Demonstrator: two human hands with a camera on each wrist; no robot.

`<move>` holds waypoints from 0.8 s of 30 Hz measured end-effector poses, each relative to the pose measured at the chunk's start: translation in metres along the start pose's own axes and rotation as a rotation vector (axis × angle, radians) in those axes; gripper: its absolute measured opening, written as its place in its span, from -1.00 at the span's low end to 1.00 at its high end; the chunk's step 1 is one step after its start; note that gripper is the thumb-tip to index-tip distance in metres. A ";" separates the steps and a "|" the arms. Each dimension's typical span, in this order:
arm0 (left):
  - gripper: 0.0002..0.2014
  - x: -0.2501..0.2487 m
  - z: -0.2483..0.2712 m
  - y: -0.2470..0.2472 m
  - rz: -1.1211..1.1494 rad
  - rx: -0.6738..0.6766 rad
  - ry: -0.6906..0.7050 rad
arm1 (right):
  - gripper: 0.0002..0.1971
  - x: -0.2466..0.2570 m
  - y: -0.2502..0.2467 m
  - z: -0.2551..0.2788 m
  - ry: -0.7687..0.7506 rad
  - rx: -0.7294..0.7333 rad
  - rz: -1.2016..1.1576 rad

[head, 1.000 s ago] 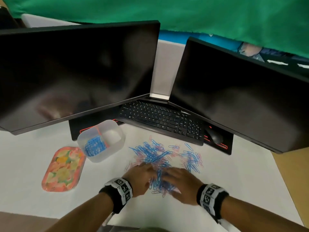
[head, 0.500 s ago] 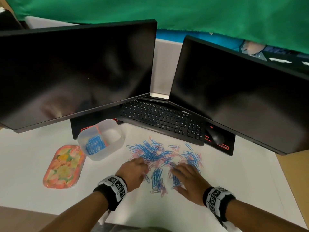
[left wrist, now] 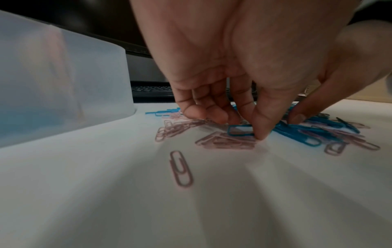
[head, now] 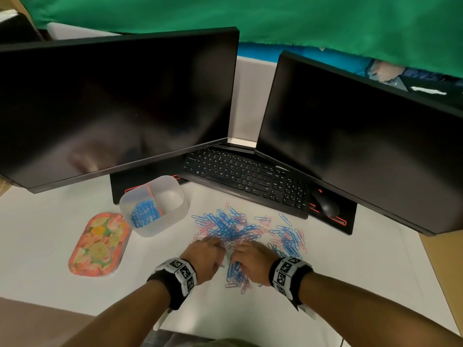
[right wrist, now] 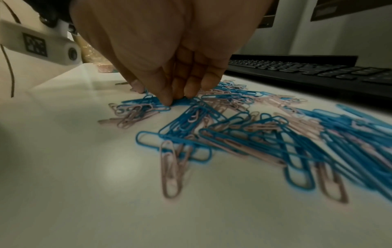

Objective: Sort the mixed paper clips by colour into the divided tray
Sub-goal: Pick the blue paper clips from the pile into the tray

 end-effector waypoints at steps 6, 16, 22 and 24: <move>-0.85 0.006 0.000 -0.007 0.148 -0.079 -0.036 | -0.68 -0.012 0.005 0.000 0.147 0.096 -0.068; -0.65 0.008 -0.006 -0.016 0.467 -0.168 -0.162 | -0.69 -0.012 0.004 0.000 0.147 0.038 -0.046; -0.63 0.012 -0.009 -0.011 0.577 -0.117 -0.266 | -0.72 -0.010 0.004 -0.001 0.187 0.039 -0.094; -0.64 0.013 -0.008 -0.008 0.573 -0.083 -0.291 | -0.68 -0.011 0.006 -0.002 0.195 0.049 -0.103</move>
Point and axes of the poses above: each hand's wrist, its own z-axis away from the middle knuckle, its own y-axis out of the palm, x = y × z, the point moved 3 cm from there along -z, towards the middle knuckle
